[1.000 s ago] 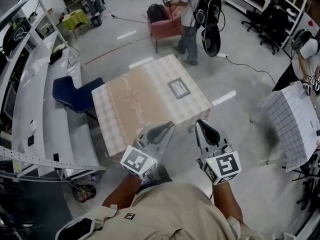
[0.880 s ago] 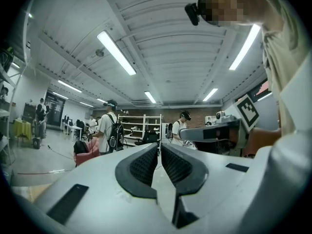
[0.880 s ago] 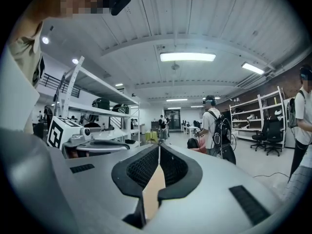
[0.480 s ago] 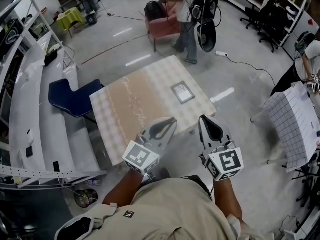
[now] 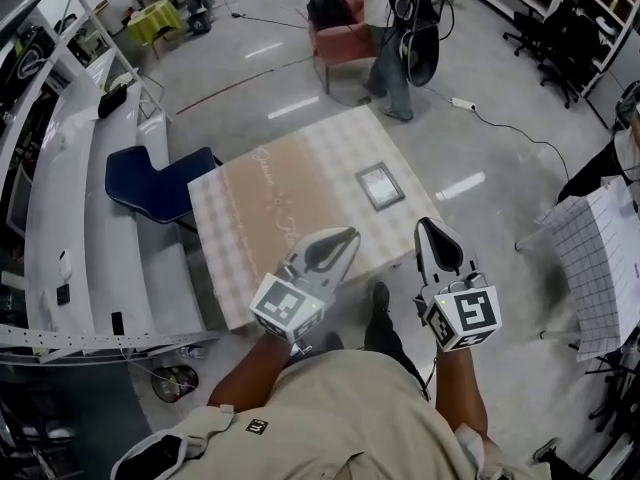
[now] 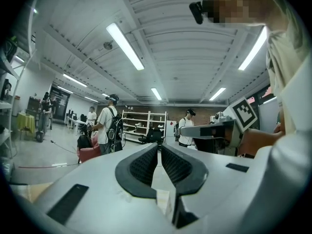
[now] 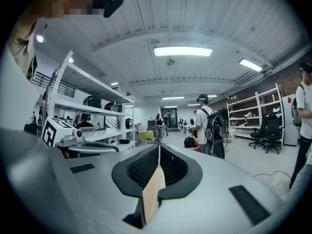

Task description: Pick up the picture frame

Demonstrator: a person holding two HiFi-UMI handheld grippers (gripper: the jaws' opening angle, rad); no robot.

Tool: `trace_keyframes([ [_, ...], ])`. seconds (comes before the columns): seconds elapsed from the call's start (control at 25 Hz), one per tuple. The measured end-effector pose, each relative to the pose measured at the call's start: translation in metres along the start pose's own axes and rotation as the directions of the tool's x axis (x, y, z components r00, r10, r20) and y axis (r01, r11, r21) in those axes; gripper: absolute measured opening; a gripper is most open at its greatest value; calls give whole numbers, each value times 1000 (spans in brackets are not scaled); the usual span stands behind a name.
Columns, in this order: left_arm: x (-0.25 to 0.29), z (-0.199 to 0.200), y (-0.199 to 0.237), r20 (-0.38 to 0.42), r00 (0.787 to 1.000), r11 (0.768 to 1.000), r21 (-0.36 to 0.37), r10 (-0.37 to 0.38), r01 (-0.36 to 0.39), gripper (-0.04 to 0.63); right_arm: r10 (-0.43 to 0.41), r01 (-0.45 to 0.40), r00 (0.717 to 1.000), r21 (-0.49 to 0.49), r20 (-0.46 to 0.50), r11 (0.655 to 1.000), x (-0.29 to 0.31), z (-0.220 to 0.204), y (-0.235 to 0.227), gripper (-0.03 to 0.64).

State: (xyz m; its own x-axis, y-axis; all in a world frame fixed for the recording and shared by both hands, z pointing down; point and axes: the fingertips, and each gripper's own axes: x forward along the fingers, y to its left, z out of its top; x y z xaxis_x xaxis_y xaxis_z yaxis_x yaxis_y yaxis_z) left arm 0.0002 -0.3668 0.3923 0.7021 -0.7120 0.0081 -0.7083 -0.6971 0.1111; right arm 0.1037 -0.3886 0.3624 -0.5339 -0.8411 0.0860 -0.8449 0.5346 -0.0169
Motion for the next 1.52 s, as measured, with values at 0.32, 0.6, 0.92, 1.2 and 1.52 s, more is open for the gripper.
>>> trace_keyframes([
  [0.32,54,-17,29,-50,996,996,-43,80,-82,34,71,-71,997,13,-37,997,50,-15,-46,28],
  [0.6,102,-38,60,-91,989,989,-77,121,-128,34,105,-104,991,16,-83,994,97,-30,-84,28],
  [0.92,149,-80,94,-159,975,974,-138,158,-180,34,133,-128,978,41,-163,991,141,-74,-121,29],
  [1.2,173,-128,122,-236,953,950,-201,189,-238,34,151,-141,957,58,-249,988,172,-118,-143,29],
  [1.52,194,-182,161,-310,927,921,-254,211,-294,35,192,-174,920,86,-340,981,216,-172,-155,29],
])
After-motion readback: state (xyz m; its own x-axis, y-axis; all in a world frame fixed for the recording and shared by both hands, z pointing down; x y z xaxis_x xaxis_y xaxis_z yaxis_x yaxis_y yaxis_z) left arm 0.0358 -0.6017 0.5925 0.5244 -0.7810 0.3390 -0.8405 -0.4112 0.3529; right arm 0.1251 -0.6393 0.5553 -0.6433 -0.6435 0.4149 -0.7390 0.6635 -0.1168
